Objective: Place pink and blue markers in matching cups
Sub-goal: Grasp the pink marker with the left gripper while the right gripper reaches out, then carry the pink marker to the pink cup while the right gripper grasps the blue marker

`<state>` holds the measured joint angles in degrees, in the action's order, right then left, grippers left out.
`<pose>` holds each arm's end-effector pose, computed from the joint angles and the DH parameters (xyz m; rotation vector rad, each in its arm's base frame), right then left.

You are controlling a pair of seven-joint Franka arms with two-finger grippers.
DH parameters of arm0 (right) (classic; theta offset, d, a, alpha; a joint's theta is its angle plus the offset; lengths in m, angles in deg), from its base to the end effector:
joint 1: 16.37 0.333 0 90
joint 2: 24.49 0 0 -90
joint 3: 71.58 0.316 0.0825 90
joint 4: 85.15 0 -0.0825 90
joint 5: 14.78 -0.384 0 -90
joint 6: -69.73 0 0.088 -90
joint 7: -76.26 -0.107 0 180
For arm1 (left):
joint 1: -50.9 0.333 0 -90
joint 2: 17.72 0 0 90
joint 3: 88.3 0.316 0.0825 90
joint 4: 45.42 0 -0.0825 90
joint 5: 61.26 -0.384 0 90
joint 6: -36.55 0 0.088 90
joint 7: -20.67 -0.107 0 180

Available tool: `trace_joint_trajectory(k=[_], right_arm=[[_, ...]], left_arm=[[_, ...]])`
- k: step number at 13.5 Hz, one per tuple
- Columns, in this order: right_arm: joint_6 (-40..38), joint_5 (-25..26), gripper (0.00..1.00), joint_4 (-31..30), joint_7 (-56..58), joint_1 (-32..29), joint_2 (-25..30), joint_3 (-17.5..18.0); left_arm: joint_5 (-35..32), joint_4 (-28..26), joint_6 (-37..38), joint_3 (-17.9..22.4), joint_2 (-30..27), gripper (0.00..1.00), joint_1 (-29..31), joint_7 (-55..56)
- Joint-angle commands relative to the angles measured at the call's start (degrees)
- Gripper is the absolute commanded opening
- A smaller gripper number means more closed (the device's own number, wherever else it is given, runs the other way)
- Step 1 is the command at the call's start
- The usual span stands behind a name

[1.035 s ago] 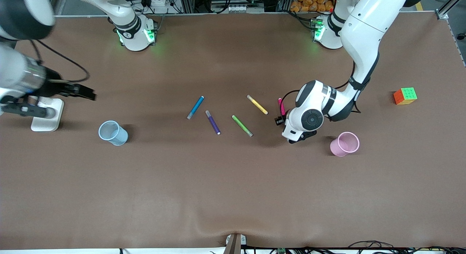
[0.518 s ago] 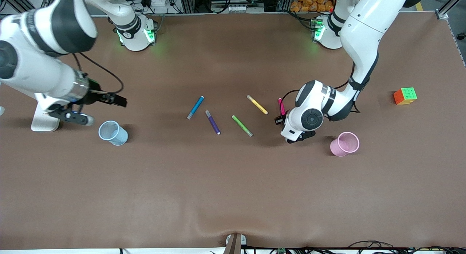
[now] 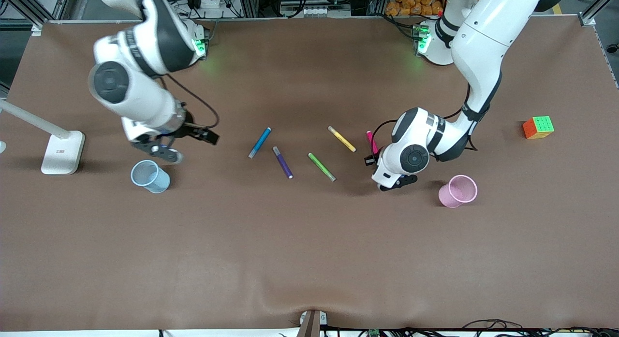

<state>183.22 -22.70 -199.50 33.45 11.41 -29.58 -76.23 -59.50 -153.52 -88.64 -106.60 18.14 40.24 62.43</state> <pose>0.5130 0.2294 0.4086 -3.0280 0.6221 0.2323 0.5249 -0.2880 0.1668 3.0576 0.4217 -0.5735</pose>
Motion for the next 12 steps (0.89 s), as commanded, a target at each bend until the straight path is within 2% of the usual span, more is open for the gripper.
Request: trace_joint_trajectory(k=[1,6,9,12], right_arm=[[5.7,-0.6,0.98,-4.9,-2.8,2.5,0.0,-0.6],[10.6,-0.8,0.74,-4.9,-3.5,5.2,-8.8,-0.5],[16.7,-3.6,0.72,-5.0,-4.2,6.9,-13.3,-0.5],[21.4,-4.8,0.59,-5.4,-4.2,8.5,-16.8,-0.5]], left_arm=[[0.4,0.1,-0.7,-0.1,0.2,0.00,0.5,-1.3],[-0.3,0.4,0.1,0.0,-2.5,0.00,0.6,-0.6],[-0.4,2.2,5.0,0.5,-6.8,0.00,3.3,-0.8],[-0.4,3.9,8.8,0.8,-11.4,0.00,6.6,-0.8]])
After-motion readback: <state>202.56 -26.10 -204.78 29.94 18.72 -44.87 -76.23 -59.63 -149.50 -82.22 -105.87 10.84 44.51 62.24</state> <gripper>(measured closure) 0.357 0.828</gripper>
